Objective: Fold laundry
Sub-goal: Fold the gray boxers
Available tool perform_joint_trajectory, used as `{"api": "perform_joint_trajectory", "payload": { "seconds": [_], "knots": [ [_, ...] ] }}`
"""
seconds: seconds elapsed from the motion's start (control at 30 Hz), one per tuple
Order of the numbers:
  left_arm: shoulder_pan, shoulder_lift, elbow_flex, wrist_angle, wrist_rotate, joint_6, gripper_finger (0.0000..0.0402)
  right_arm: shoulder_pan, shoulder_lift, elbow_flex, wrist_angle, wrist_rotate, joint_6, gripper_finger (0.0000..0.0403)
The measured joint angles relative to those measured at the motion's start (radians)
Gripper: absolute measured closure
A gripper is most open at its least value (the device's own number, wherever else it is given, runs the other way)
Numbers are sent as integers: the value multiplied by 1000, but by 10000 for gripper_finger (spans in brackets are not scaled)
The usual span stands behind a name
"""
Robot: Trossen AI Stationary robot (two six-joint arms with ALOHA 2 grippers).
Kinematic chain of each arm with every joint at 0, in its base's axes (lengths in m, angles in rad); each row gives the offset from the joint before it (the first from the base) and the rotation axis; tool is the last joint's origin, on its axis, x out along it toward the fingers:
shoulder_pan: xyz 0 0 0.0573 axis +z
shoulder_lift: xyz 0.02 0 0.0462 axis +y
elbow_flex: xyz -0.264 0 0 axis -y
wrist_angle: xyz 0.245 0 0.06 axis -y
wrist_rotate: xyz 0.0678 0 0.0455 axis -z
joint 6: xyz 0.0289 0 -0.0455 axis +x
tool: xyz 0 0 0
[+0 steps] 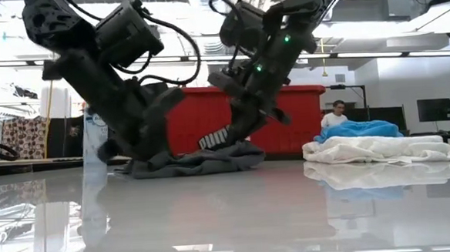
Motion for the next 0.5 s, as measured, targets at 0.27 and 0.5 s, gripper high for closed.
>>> {"api": "perform_joint_trajectory", "payload": {
  "seconds": [0.27, 0.5],
  "knots": [
    [-61, -286, 56, -274, -122, -17, 401, -33, -2, -1, 8, -2, -30, 379],
    [-109, -303, -37, -165, -356, -15, 401, -43, -2, -1, 16, -4, -49, 379]
  ]
}}
